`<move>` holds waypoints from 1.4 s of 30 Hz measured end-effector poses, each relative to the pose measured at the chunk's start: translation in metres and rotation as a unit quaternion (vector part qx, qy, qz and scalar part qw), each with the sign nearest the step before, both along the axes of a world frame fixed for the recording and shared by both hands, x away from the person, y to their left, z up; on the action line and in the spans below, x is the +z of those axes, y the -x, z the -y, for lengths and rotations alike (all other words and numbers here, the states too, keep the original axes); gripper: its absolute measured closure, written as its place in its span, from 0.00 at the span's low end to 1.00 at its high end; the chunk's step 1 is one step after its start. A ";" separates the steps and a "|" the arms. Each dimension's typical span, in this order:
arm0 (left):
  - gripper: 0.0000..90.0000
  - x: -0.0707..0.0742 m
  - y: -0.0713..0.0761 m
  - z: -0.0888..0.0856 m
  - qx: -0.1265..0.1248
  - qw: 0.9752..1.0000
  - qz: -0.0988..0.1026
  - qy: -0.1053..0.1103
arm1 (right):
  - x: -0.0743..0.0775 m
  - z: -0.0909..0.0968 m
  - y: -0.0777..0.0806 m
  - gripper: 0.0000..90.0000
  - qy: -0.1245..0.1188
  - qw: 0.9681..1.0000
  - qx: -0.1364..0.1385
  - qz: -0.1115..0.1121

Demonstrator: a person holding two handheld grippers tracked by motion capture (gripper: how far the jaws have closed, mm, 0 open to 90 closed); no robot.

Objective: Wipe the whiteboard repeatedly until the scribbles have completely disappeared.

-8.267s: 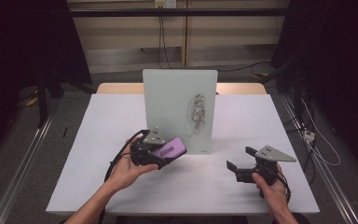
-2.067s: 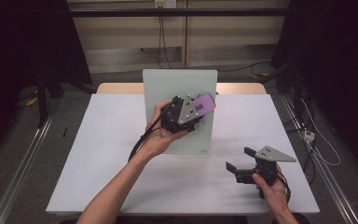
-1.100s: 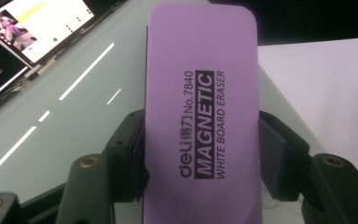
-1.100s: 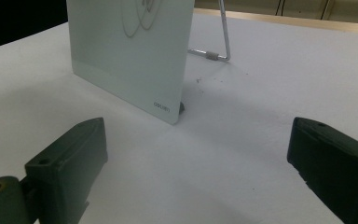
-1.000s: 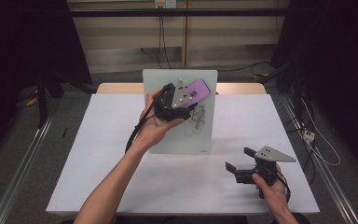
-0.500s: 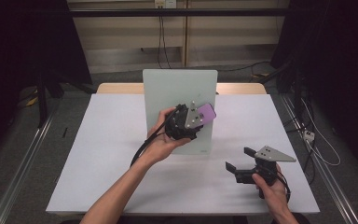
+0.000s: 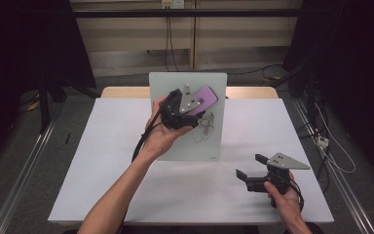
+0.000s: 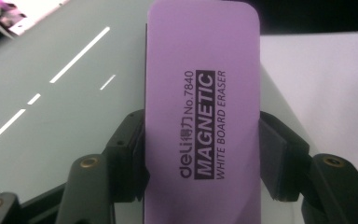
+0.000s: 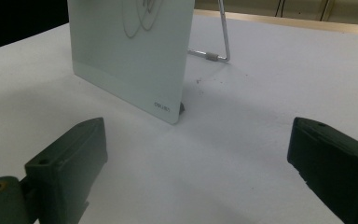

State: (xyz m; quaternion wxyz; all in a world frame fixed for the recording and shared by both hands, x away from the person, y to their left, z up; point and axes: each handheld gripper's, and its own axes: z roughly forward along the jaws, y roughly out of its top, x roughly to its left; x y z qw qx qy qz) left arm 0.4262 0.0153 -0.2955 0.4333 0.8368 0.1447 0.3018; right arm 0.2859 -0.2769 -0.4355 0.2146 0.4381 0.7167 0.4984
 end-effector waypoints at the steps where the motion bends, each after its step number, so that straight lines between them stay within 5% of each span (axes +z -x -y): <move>1: 0.46 0.001 -0.001 -0.001 0.000 1.000 0.000 0.001 | 0.000 0.000 0.000 0.05 0.000 1.000 0.000 -0.001; 14: 0.46 -0.034 0.017 0.016 -0.023 0.997 0.010 -0.066 | 0.000 -0.001 0.000 0.05 0.002 1.000 0.003 0.000; 24: 0.46 -0.057 0.026 0.024 -0.041 0.997 -0.010 -0.071 | 0.000 -0.001 0.000 0.05 0.002 1.000 0.003 0.000; 27: 0.46 -0.060 0.028 0.027 -0.040 0.996 -0.001 -0.080 | 0.000 -0.001 0.000 0.05 0.002 1.000 0.003 0.000; 34: 0.46 -0.054 0.025 0.026 -0.047 0.995 -0.007 -0.084 | 0.000 -0.001 -0.001 0.05 0.001 1.000 0.002 -0.001; 42: 0.46 -0.026 0.012 0.018 -0.036 0.998 0.003 -0.050 | 0.000 -0.001 0.000 0.05 0.002 1.000 0.002 -0.001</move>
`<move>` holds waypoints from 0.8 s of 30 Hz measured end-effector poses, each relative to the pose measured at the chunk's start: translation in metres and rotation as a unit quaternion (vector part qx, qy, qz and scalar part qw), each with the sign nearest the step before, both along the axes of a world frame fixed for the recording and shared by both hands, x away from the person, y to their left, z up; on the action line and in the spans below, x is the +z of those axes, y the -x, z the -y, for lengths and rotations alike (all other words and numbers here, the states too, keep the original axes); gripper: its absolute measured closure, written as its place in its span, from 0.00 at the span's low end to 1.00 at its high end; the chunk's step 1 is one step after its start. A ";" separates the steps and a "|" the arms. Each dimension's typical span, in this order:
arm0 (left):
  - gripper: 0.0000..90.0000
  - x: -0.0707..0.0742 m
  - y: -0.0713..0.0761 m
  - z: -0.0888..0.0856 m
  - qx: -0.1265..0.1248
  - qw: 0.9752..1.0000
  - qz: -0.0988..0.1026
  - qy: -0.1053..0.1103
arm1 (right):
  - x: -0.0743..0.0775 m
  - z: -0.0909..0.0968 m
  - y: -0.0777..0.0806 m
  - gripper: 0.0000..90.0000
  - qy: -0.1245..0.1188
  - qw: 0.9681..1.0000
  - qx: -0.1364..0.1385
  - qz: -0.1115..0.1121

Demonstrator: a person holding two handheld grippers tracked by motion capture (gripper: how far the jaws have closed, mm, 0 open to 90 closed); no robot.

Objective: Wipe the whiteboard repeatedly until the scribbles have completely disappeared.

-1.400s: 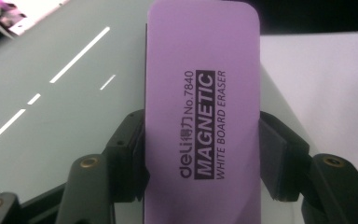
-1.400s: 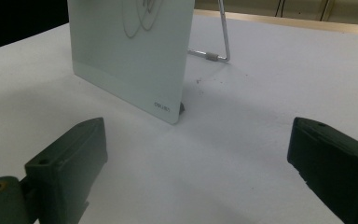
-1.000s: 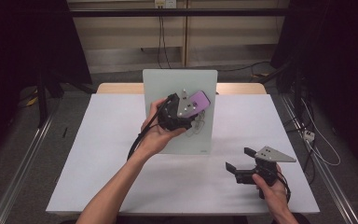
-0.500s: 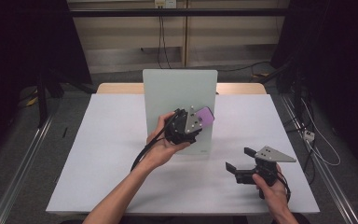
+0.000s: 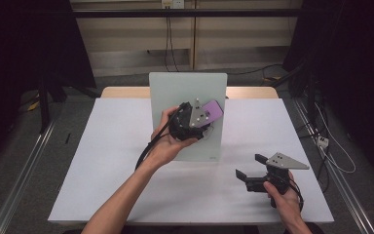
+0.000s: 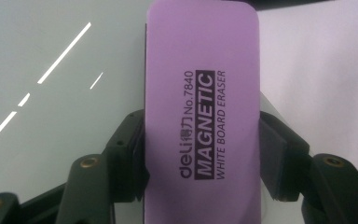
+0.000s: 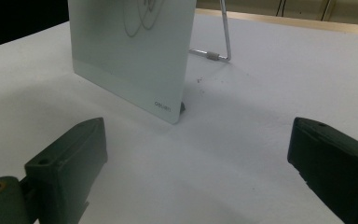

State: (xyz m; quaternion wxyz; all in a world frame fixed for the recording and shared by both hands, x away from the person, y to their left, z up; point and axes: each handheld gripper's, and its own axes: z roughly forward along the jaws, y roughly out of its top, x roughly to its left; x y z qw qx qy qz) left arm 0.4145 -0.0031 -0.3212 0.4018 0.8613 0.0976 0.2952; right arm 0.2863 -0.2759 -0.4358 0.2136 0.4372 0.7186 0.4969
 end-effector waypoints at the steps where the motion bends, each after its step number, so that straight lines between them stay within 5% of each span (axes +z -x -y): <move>1: 0.46 0.001 -0.001 0.000 -0.001 1.000 -0.006 0.009 | 0.000 0.000 0.000 0.05 0.000 1.000 0.000 0.000; 9: 0.46 -0.011 0.005 0.007 -0.011 1.000 -0.005 -0.017 | 0.000 -0.001 0.000 0.05 0.000 1.000 0.001 0.000; 21: 0.46 -0.067 0.027 0.015 -0.043 0.995 -0.045 -0.076 | 0.000 0.000 0.001 0.05 0.002 1.000 0.000 0.001; 24: 0.46 -0.066 0.026 0.014 -0.040 0.995 -0.059 -0.075 | 0.000 0.000 0.000 0.05 0.001 1.000 -0.002 0.000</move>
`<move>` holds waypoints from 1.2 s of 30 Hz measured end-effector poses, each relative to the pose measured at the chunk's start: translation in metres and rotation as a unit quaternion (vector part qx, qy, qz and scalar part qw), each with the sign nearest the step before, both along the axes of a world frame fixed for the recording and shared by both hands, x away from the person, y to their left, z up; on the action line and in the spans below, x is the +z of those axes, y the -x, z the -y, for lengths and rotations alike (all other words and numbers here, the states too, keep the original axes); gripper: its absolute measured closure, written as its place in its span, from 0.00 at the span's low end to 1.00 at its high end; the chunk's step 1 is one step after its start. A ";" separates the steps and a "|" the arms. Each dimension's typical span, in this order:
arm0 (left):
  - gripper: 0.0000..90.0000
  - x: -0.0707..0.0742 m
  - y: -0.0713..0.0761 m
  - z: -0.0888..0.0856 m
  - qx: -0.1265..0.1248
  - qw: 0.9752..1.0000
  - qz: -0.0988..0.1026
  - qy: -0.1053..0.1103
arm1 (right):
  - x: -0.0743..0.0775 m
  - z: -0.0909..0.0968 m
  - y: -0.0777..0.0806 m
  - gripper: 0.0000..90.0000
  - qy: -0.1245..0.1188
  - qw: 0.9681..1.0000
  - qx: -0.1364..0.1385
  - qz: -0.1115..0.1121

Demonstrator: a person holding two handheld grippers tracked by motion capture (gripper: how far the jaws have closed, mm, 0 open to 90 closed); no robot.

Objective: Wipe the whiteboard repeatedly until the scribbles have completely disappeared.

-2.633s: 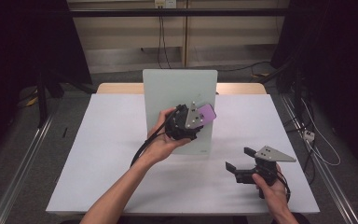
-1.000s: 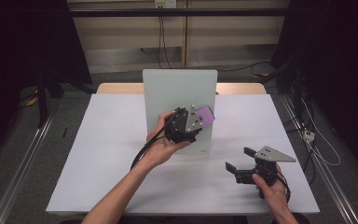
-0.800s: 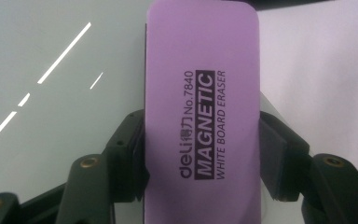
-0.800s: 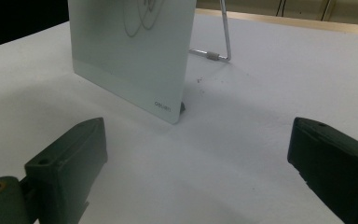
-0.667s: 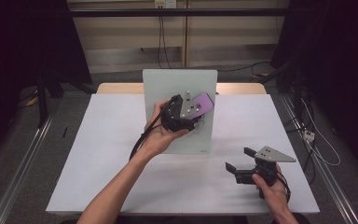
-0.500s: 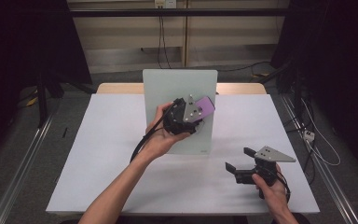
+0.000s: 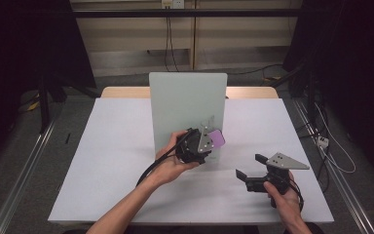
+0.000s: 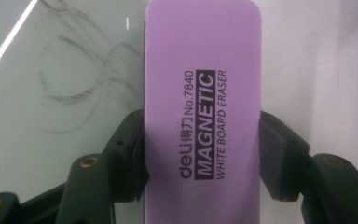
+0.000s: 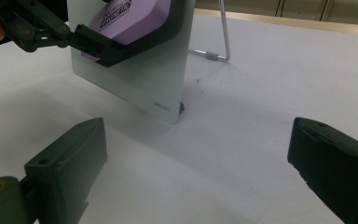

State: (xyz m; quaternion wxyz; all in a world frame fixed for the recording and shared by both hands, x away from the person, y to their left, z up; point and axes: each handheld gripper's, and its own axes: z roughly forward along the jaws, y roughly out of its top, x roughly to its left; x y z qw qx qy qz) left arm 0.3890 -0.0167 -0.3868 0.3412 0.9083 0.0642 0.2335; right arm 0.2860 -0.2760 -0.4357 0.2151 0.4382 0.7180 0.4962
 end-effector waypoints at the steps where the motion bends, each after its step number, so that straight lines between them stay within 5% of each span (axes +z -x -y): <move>1: 0.46 0.003 -0.002 0.000 0.003 1.000 -0.005 0.006 | 0.000 0.000 0.000 0.05 0.000 1.000 0.000 0.000; 6: 0.46 0.032 -0.012 -0.009 0.029 0.999 0.014 0.038 | 0.000 0.000 0.000 0.05 0.001 1.000 0.002 0.001; 11: 0.46 0.057 -0.023 -0.023 0.057 0.995 0.024 0.081 | 0.000 0.000 0.001 0.05 -0.001 1.000 0.002 0.001; 13: 0.46 0.056 -0.024 -0.023 0.056 0.994 0.026 0.085 | 0.001 0.000 0.001 0.05 0.000 1.000 0.001 0.001; 16: 0.46 0.048 -0.018 -0.018 0.048 0.997 0.036 0.057 | 0.000 0.000 0.001 0.05 0.000 1.000 0.001 0.001; 21: 0.46 0.023 -0.009 -0.011 0.019 0.999 0.018 0.023 | 0.000 0.000 0.001 0.05 0.001 1.000 0.002 0.001; 29: 0.46 -0.004 0.000 -0.007 0.000 1.000 -0.005 -0.003 | 0.000 0.000 0.000 0.05 0.001 1.000 0.004 0.002; 33: 0.46 0.005 -0.006 -0.017 0.006 1.000 -0.014 0.017 | 0.000 0.000 0.000 0.05 0.001 1.000 0.002 0.002; 36: 0.46 0.024 -0.015 -0.033 0.023 0.998 -0.009 0.053 | 0.000 0.000 0.000 0.05 0.001 1.000 0.002 0.002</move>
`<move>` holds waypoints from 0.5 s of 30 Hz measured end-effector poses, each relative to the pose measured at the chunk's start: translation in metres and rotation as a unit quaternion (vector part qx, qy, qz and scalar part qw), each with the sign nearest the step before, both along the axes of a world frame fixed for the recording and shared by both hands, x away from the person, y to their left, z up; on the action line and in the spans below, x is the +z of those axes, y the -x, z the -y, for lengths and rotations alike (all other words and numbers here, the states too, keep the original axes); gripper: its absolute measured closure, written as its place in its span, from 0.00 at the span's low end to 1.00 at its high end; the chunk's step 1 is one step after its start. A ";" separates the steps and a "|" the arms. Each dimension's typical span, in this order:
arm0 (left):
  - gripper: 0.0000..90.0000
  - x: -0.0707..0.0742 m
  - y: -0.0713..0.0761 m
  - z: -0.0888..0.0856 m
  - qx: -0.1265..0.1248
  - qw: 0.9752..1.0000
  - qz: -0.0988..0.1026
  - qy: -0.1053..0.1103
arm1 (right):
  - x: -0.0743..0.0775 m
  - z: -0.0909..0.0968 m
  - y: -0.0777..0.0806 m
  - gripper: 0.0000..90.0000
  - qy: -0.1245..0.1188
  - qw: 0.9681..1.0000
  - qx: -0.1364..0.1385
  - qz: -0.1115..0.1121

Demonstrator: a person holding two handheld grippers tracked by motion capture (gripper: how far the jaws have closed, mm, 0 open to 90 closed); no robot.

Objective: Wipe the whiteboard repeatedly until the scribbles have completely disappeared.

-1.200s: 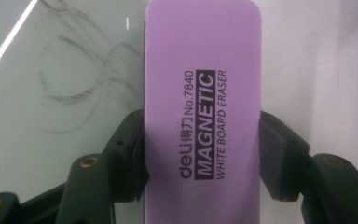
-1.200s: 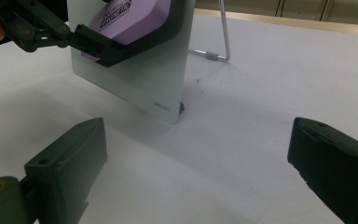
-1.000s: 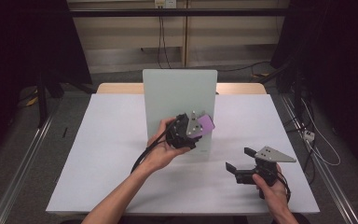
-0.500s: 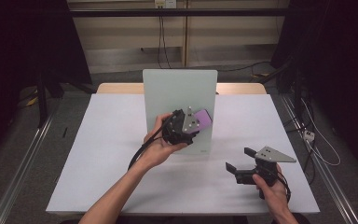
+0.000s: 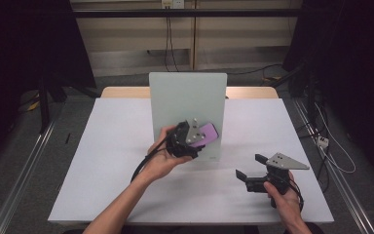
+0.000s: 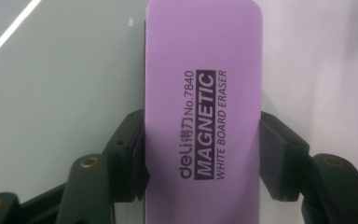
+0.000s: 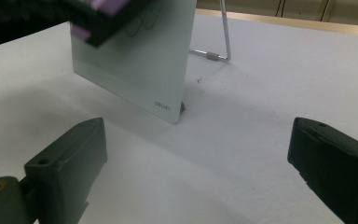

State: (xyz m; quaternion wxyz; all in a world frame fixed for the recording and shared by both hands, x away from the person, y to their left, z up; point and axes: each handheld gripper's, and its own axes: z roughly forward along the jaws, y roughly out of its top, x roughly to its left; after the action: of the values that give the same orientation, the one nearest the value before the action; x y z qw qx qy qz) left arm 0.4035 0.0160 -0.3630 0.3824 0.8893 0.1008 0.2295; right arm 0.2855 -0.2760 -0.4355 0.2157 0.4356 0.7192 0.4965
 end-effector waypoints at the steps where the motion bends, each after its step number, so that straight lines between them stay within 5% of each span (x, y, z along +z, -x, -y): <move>1: 0.46 0.006 -0.003 -0.006 0.005 1.000 0.004 0.014 | 0.000 0.000 0.000 0.05 0.000 1.000 0.000 0.000; 4: 0.46 0.014 -0.009 -0.017 0.011 0.999 0.005 0.036 | 0.000 0.000 0.000 0.05 0.000 1.000 -0.002 -0.001; 8: 0.46 0.007 -0.004 -0.013 0.001 1.000 0.019 0.007 | 0.000 0.000 0.000 0.05 -0.002 1.000 -0.002 -0.002; 15: 0.46 -0.032 0.013 0.009 -0.039 0.998 -0.007 -0.057 | 0.000 -0.001 0.000 0.05 -0.002 1.000 -0.001 -0.002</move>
State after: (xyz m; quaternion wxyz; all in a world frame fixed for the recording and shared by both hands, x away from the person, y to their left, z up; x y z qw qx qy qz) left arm 0.3909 0.0068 -0.3954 0.3394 0.9144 0.0558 0.2137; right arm 0.2858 -0.2752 -0.4356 0.2140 0.4375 0.7184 0.4967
